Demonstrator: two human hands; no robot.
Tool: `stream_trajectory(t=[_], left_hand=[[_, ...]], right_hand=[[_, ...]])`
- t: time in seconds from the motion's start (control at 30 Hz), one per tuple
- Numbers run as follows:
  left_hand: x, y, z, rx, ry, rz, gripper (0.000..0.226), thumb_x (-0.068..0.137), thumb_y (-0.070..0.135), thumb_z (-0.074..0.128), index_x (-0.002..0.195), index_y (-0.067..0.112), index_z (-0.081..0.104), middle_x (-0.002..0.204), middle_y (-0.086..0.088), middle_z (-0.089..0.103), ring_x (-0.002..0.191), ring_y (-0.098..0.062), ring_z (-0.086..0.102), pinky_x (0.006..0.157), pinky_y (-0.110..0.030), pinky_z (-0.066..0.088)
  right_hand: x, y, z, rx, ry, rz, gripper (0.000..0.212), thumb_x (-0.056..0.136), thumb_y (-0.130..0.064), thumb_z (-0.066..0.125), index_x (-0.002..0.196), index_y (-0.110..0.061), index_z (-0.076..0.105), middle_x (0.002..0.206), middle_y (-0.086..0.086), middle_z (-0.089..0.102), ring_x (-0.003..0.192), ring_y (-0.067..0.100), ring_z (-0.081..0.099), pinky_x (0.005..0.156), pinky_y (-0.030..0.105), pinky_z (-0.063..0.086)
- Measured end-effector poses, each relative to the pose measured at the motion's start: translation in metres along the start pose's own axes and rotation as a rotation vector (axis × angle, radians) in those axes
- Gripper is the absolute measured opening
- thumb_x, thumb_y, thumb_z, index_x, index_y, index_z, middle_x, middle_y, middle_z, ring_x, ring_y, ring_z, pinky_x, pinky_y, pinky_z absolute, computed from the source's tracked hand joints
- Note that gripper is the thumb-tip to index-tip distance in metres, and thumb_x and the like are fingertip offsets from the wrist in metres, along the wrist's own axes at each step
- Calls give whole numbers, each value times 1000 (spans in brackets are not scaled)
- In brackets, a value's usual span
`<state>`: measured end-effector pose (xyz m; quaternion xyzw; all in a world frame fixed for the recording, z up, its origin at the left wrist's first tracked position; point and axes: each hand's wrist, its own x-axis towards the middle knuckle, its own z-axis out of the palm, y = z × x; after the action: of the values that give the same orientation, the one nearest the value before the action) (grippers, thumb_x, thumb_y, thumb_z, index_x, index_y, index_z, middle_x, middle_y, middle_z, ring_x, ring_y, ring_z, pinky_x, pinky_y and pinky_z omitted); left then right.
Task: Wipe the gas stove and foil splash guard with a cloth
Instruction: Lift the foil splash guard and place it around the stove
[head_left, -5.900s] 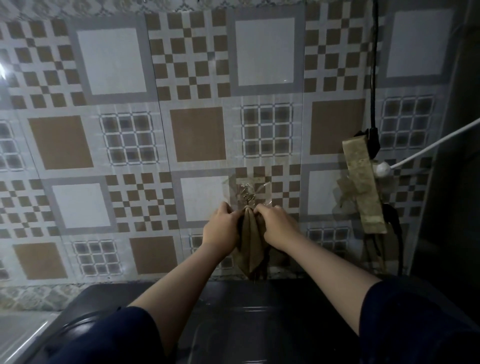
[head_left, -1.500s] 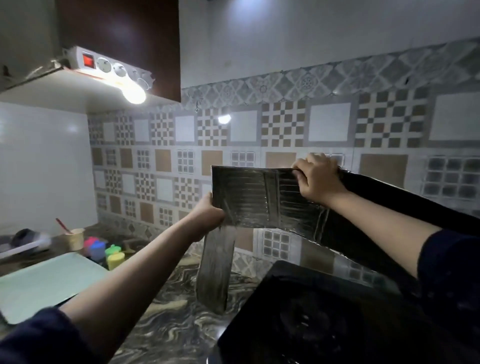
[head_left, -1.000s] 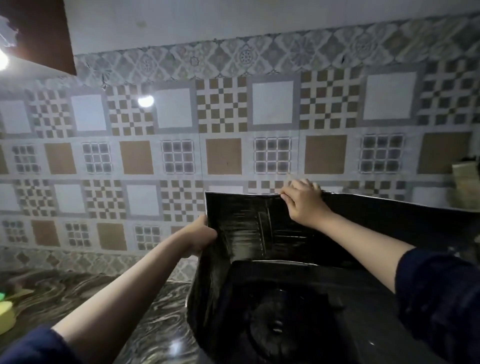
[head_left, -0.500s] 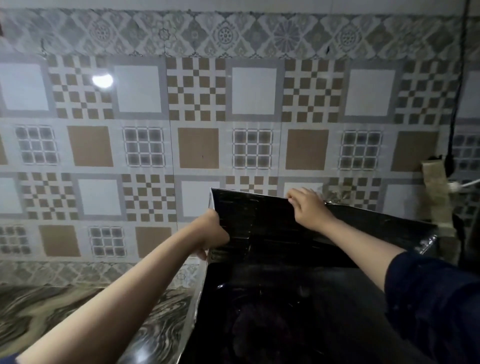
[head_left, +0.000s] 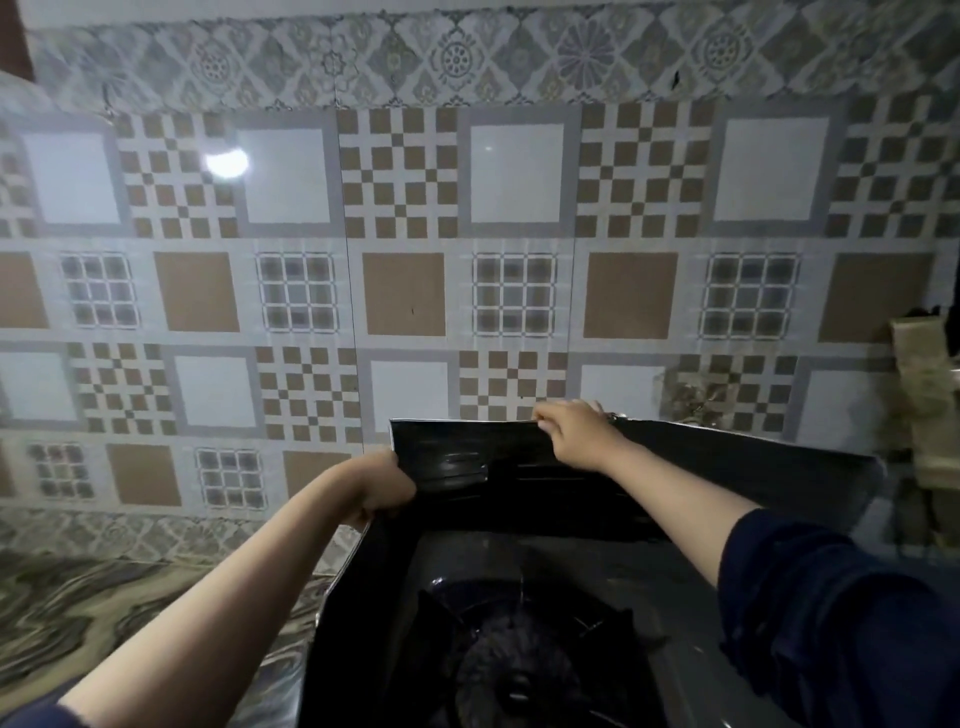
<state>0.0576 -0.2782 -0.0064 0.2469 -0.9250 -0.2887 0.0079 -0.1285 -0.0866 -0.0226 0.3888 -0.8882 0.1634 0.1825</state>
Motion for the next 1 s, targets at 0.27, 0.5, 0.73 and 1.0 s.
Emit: stream_trajectory(t=[0.27, 0.5, 0.73, 1.0], left_hand=[[13, 8, 2, 24, -7, 14, 23, 87, 1, 40, 70, 17, 39, 72, 0, 44, 60, -9, 43, 48, -17, 38], [26, 10, 7, -85, -6, -8, 12, 84, 4, 44, 89, 6, 55, 88, -13, 62, 77, -24, 64, 66, -32, 57], [28, 13, 4, -154, -53, -42, 13, 88, 3, 40, 86, 7, 52, 78, -9, 56, 63, -19, 58, 51, -28, 53], [21, 10, -8, -396, -154, -100, 17, 81, 2, 44, 94, 2, 55, 90, -17, 62, 81, -29, 63, 79, -37, 54]], right_hand=[[4, 19, 14, 44, 9, 81, 23, 97, -15, 38, 104, -16, 60, 113, 0, 65, 106, 28, 53, 95, 37, 30], [14, 15, 17, -21, 81, 143, 28, 96, -13, 42, 110, -19, 66, 112, 9, 58, 108, 32, 48, 91, 36, 35], [7, -1, 25, -328, 258, 120, 44, 72, 12, 63, 113, -4, 67, 101, 13, 63, 91, 32, 56, 74, 37, 47], [-5, 9, 28, -287, 195, 44, 55, 80, 11, 49, 132, -7, 49, 130, 9, 53, 120, 30, 49, 103, 36, 37]])
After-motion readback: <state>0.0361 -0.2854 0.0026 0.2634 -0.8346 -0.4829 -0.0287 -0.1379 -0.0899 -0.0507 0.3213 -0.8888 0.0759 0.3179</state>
